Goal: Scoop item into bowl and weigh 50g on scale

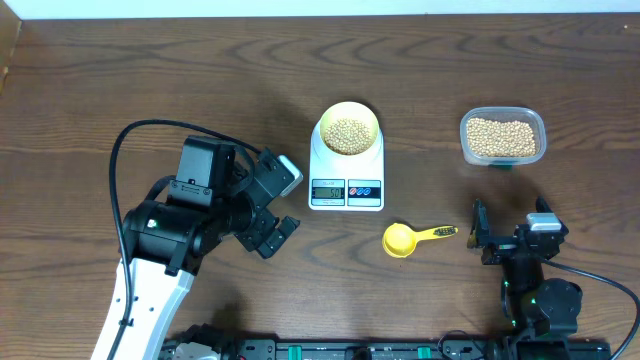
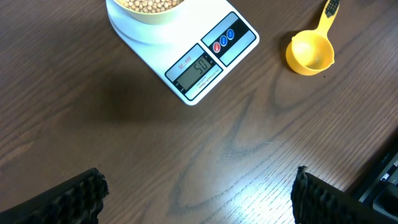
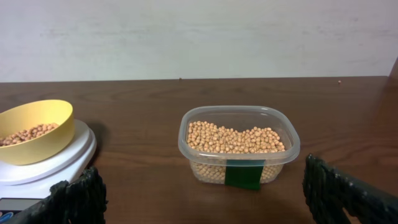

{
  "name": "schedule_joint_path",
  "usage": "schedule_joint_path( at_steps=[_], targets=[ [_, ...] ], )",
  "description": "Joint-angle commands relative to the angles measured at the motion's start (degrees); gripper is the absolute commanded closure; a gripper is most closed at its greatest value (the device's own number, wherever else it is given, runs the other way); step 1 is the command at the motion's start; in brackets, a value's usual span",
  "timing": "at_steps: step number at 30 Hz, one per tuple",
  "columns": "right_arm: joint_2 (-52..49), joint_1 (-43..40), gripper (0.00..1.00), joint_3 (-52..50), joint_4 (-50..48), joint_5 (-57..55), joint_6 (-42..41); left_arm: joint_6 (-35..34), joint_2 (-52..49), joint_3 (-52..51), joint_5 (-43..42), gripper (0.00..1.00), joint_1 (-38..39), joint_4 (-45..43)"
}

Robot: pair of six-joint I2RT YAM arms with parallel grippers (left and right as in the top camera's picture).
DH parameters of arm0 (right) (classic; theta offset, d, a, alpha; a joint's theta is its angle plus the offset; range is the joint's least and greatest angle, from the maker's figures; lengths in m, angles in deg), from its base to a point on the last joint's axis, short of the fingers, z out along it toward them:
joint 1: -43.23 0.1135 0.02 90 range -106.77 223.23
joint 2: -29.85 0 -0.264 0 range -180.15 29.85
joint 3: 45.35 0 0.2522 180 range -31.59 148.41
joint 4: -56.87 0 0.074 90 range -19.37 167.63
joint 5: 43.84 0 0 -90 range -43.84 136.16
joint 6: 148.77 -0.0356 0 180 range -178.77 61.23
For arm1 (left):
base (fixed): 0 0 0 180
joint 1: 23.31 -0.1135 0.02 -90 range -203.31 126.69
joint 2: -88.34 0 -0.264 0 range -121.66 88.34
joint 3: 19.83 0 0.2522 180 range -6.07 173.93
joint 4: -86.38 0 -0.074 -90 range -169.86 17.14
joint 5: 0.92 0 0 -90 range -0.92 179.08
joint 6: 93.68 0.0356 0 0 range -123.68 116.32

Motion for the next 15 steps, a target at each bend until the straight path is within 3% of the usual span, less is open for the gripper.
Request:
schedule_joint_path(
  at_steps=[1, 7, 15],
  targets=[
    [0.37, -0.39, 0.01, -0.24, 0.09, -0.61, -0.81, 0.57, 0.15, 0.52, -0.48, 0.03, -0.24, 0.11],
    [0.37, -0.39, 0.01, -0.24, 0.09, -0.61, -0.81, 0.50, 0.20, 0.52, -0.48, 0.03, -0.24, 4.15],
    [0.37, -0.39, 0.01, -0.24, 0.09, -0.61, -0.81, -1.09, 5.40, 0.52, 5.95, 0.03, -0.26, 19.78]
  ],
)
